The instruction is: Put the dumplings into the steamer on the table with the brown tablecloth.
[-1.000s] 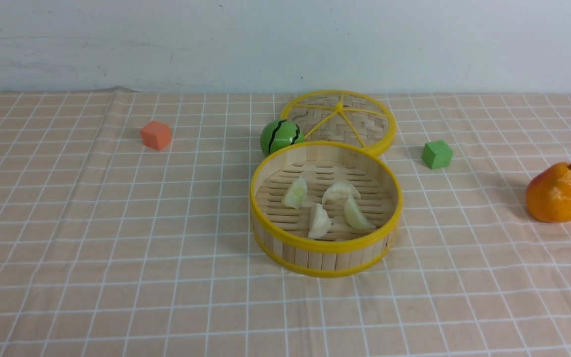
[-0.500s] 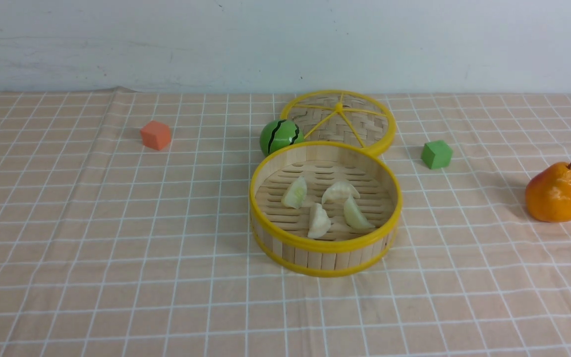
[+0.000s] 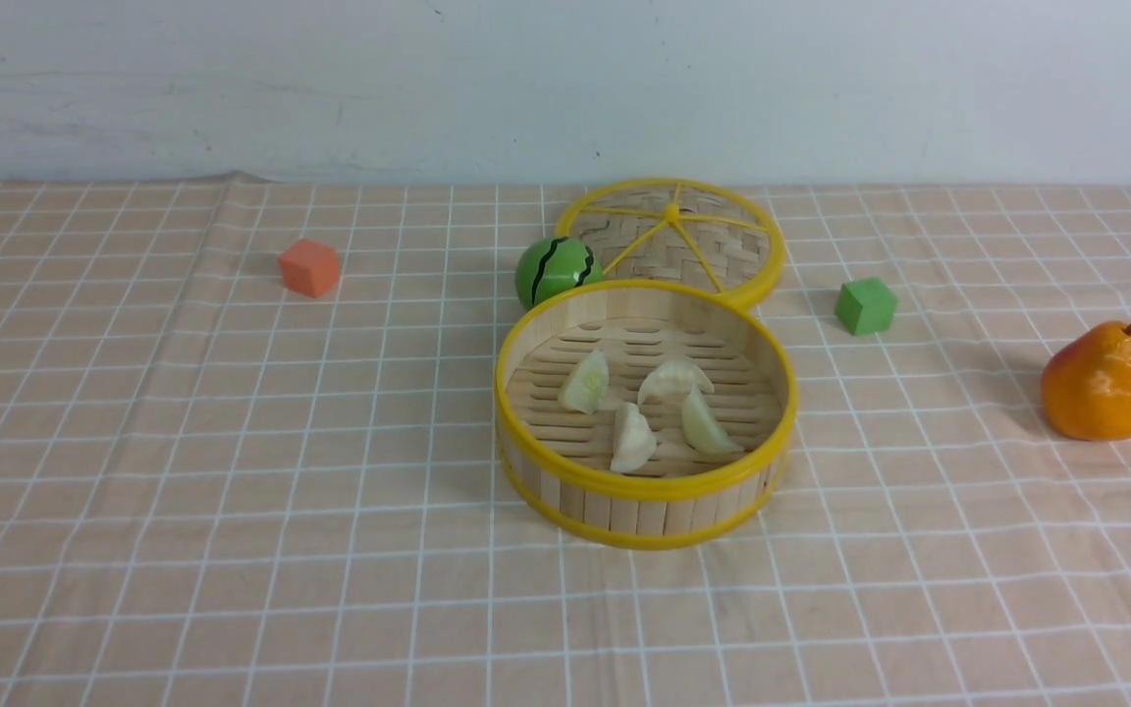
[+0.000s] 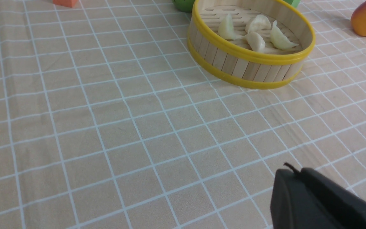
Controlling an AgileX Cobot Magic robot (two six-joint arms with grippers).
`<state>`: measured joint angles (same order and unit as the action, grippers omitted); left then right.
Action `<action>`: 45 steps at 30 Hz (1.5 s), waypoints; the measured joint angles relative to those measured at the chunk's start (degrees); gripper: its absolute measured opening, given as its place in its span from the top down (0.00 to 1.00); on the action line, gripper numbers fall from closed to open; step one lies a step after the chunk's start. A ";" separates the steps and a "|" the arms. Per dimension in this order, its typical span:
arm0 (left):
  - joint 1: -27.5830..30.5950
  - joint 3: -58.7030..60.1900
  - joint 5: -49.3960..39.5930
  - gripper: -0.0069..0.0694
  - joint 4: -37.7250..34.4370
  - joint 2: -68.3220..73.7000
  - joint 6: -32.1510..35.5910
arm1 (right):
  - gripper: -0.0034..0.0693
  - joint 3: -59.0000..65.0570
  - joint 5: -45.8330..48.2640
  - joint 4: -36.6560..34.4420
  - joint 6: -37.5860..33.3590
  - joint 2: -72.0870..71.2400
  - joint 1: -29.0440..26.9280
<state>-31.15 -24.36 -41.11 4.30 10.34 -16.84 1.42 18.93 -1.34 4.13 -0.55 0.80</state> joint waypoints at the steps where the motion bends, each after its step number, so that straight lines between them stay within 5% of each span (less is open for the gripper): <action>1: 0.00 0.00 -0.05 0.89 0.00 0.00 0.00 | 0.97 0.00 0.28 0.00 0.00 0.00 0.06; 36: 0.00 0.54 0.05 0.84 0.00 0.00 0.00 | 0.95 -0.53 3.21 -0.23 0.00 0.00 0.10; 41: 1.28 4.39 6.20 0.85 -0.05 -1.30 -0.07 | 0.95 -0.53 3.25 -0.23 0.00 0.00 0.10; 45: 10.81 10.85 19.08 0.93 -0.59 -5.69 -0.58 | 0.95 -0.53 3.25 -0.23 0.00 0.00 0.10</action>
<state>-20.34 -13.51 -22.03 3.71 4.65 -17.42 0.89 22.18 -1.56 4.13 -0.55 0.90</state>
